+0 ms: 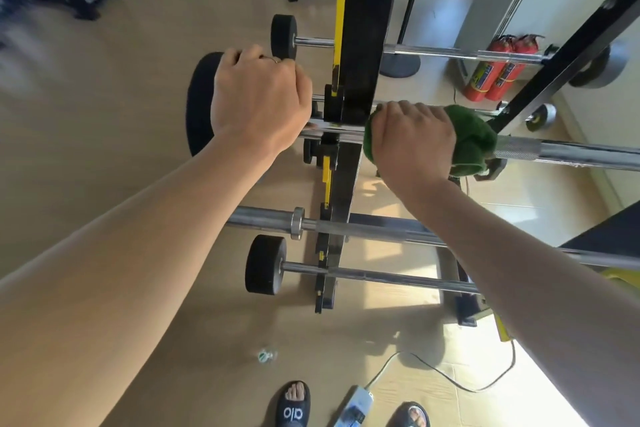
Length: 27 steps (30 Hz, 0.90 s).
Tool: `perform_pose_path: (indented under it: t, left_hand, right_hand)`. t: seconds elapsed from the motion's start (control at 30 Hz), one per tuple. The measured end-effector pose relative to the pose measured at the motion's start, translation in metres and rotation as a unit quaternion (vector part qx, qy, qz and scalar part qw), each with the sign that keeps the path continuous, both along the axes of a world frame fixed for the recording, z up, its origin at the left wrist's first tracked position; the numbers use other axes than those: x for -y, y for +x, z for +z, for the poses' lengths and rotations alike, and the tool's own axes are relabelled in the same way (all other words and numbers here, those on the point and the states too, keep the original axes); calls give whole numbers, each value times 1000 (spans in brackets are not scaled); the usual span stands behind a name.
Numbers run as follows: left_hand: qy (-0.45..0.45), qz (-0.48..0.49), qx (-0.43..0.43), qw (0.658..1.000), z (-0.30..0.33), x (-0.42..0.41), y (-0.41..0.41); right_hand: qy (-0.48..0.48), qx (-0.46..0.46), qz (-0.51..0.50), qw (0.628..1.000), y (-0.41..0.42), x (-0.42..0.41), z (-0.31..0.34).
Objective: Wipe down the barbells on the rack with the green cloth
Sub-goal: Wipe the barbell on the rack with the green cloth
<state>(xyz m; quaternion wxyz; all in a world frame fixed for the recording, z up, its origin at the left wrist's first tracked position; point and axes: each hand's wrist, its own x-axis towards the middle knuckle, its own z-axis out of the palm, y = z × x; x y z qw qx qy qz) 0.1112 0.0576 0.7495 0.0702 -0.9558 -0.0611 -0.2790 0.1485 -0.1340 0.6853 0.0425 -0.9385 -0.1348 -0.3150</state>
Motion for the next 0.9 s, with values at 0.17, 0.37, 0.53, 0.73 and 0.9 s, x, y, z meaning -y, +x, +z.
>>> perform_pose_path:
  t: [0.17, 0.37, 0.53, 0.73, 0.9]
  left_hand:
    - [2, -19, -2, 1000, -1, -4, 0]
    - [-4, -22, 2, 1000, -2, -8, -1]
    - [4, -1, -3, 1000, -5, -3, 2]
    - [8, -16, 4, 1000, -5, -4, 0]
    - [-59, -50, 22, 997, 0, -7, -1]
  right_hand:
    - [-47, -3, 67, 997, -1, 10, 0]
    - [-58, -27, 38, 997, 1, 102, 10]
    - [46, -10, -9, 999, -1, 48, 1]
    - [11, -26, 127, 991, -11, -15, 5]
    - [-145, -112, 145, 972, -8, 45, 19]
